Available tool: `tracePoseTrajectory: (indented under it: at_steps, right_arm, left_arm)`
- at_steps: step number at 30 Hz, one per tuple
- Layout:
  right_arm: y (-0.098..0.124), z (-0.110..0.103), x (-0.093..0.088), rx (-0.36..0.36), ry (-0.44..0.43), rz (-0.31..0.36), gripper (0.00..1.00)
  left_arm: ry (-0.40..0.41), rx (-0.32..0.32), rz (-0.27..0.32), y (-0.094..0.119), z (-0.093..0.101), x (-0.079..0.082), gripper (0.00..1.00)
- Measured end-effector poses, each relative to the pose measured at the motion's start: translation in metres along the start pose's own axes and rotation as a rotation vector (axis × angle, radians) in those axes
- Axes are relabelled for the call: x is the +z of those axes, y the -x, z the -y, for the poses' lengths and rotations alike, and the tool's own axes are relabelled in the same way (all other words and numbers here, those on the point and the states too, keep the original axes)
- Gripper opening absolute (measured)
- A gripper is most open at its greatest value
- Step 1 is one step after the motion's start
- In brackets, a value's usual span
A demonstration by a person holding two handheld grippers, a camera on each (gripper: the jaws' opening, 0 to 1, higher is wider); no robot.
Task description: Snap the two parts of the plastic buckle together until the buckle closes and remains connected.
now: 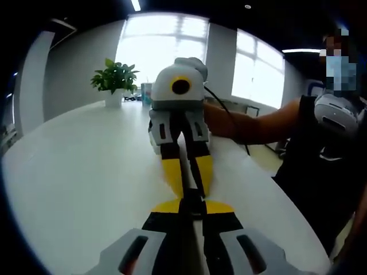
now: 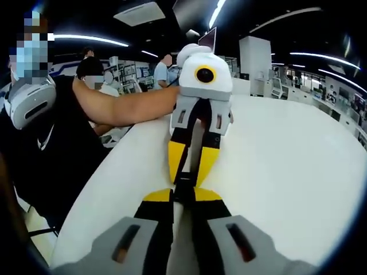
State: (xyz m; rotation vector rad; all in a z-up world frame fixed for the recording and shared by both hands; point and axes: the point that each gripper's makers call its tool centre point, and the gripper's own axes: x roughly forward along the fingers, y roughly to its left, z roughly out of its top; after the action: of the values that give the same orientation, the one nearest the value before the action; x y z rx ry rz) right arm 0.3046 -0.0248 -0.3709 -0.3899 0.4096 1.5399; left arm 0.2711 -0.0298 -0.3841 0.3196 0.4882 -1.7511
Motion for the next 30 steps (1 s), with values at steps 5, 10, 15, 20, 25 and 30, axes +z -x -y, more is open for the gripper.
tracePoseTrajectory:
  at_steps: [5, 10, 15, 20, 25, 30]
  right_arm:
    - [-0.004, -0.012, 0.002, -0.016, -0.028, 0.003, 0.08]
    - [-0.003, -0.005, 0.001, -0.046, -0.062, 0.012, 0.09]
    - [-0.002, 0.003, 0.001, -0.065, -0.086, 0.017, 0.09]
    - [-0.002, 0.002, 0.001, -0.058, -0.091, 0.017, 0.09]
    - [-0.002, -0.003, 0.002, -0.05, -0.094, 0.017, 0.09]
    - [0.001, 0.0, 0.009, -0.059, -0.095, 0.049, 0.09]
  left_arm:
    - [0.003, 0.012, -0.009, 0.001, 0.001, 0.002, 0.09]
    - [-0.006, 0.069, -0.027, 0.001, -0.007, 0.003, 0.09]
    - [0.014, 0.079, -0.019, 0.005, -0.016, 0.003, 0.09]
    - [0.033, 0.071, -0.02, 0.007, -0.019, 0.004, 0.09]
    - [0.025, 0.063, -0.011, 0.008, -0.018, 0.004, 0.1]
    - [-0.006, 0.065, 0.023, 0.012, -0.03, 0.006, 0.11]
